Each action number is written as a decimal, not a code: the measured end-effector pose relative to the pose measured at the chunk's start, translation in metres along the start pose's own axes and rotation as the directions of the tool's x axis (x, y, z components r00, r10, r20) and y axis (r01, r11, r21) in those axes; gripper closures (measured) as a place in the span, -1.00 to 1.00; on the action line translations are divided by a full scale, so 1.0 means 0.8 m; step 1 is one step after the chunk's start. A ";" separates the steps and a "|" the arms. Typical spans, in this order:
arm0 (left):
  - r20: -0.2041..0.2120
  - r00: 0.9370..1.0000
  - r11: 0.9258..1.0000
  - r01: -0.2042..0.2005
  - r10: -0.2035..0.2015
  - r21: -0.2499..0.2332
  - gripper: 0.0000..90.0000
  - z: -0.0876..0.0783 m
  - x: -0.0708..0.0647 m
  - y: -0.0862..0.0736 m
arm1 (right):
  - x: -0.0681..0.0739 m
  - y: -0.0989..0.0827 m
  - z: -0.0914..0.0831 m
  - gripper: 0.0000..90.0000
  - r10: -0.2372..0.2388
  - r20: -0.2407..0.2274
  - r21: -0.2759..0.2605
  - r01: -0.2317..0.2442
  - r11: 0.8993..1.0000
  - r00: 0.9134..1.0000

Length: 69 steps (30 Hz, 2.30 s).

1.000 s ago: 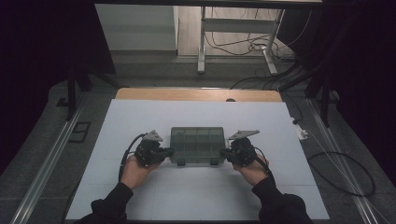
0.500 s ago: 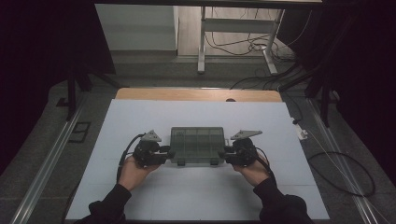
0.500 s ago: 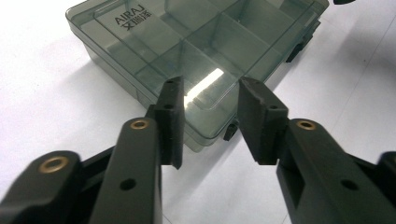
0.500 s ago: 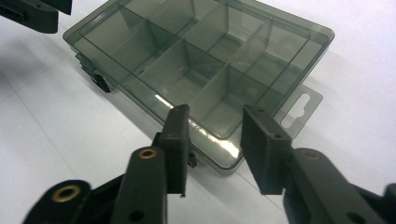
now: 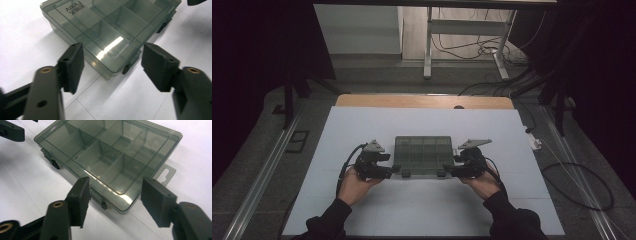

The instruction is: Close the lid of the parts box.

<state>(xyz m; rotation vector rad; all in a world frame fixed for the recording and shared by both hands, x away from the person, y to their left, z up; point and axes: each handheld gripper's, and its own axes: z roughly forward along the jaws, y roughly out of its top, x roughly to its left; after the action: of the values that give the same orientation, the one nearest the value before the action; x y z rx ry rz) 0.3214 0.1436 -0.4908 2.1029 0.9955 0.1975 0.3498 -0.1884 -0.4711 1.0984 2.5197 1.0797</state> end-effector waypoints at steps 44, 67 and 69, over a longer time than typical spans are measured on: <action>-0.046 0.999 0.999 0.014 -0.016 -0.036 -0.95 -0.036 -0.003 -0.027 | 0.007 -0.014 -0.025 -0.90 -0.029 -0.048 0.002 0.030 1.000 0.998; -0.050 0.998 0.996 0.031 -0.035 -0.080 -0.93 -0.065 -0.009 -0.051 | 0.007 -0.036 -0.056 -0.92 -0.015 -0.026 -0.037 0.015 0.999 1.000; -0.047 0.998 0.996 0.034 -0.038 -0.086 -0.93 -0.068 -0.011 -0.053 | 0.006 -0.038 -0.060 -0.92 -0.013 -0.024 -0.042 0.012 0.999 1.000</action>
<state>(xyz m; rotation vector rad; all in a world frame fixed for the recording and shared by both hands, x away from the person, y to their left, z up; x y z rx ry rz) 0.2666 0.1859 -0.4825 2.0102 1.0349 0.2700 0.3090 -0.2255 -0.4575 1.0637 2.5074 1.1437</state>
